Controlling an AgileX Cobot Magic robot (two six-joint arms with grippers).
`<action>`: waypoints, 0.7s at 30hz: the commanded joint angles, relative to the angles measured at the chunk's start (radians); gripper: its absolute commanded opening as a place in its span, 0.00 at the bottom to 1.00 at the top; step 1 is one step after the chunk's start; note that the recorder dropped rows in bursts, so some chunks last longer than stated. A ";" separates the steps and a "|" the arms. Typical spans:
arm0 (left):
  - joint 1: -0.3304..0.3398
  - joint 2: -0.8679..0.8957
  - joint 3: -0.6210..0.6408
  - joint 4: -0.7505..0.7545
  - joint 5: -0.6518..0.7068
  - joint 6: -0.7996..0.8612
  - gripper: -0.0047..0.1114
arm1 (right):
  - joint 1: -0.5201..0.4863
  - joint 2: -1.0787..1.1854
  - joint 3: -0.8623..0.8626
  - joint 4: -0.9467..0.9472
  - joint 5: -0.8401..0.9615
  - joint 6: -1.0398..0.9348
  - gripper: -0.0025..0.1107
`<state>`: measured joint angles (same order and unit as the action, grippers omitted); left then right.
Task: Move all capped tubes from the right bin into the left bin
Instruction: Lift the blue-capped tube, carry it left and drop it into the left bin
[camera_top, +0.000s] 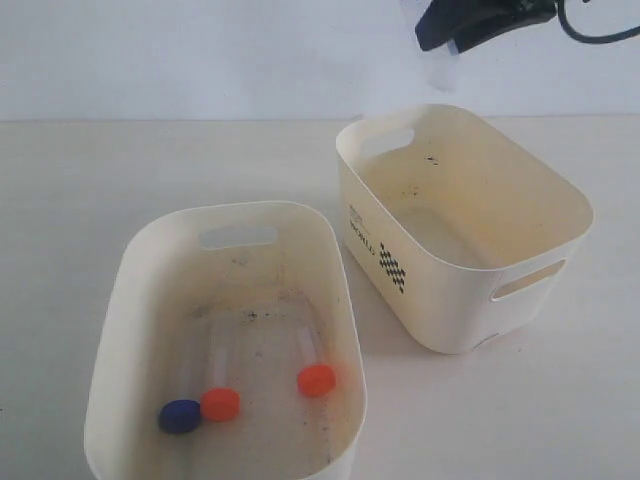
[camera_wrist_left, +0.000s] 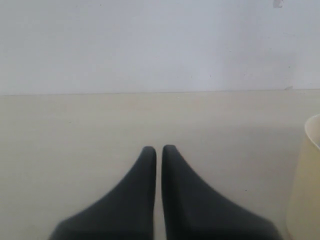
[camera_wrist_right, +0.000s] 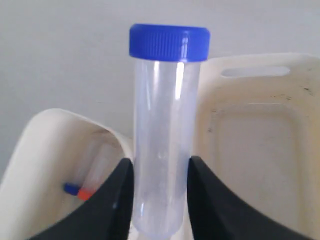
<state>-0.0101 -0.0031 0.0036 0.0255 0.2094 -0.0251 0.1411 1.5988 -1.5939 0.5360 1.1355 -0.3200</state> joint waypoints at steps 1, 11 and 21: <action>0.000 0.003 -0.004 -0.006 -0.007 -0.010 0.08 | -0.001 -0.044 0.001 0.153 0.086 -0.009 0.02; 0.000 0.003 -0.004 -0.006 -0.007 -0.010 0.08 | 0.171 -0.174 0.268 0.233 0.024 0.022 0.02; 0.000 0.003 -0.004 -0.006 -0.007 -0.010 0.08 | 0.532 -0.204 0.533 0.233 -0.471 0.110 0.04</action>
<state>-0.0101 -0.0031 0.0036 0.0255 0.2094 -0.0251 0.6083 1.3844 -1.0987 0.7647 0.8066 -0.2262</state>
